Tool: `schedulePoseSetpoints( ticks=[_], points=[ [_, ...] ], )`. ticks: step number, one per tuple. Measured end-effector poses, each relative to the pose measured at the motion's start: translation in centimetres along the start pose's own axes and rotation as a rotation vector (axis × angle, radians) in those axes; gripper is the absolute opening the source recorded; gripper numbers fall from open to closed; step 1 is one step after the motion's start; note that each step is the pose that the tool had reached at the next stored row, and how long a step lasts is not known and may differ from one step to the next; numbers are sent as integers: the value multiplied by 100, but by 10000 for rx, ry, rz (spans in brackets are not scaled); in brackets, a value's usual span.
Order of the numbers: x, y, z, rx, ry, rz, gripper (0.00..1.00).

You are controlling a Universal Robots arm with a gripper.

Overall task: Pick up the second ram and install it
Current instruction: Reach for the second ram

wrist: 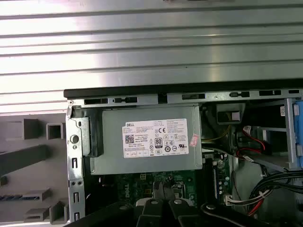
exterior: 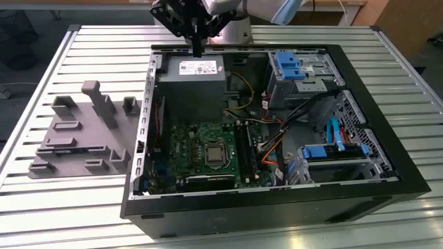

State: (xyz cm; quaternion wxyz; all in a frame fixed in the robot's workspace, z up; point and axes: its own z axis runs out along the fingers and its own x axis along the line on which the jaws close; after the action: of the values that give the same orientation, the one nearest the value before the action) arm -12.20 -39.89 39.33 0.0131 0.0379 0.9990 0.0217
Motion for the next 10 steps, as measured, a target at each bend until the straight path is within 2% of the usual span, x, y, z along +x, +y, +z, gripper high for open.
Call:
schedulePoseSetpoints(
  ticks=[10],
  points=[
    [15,-1,-1,1,0,1,11]
  ],
)
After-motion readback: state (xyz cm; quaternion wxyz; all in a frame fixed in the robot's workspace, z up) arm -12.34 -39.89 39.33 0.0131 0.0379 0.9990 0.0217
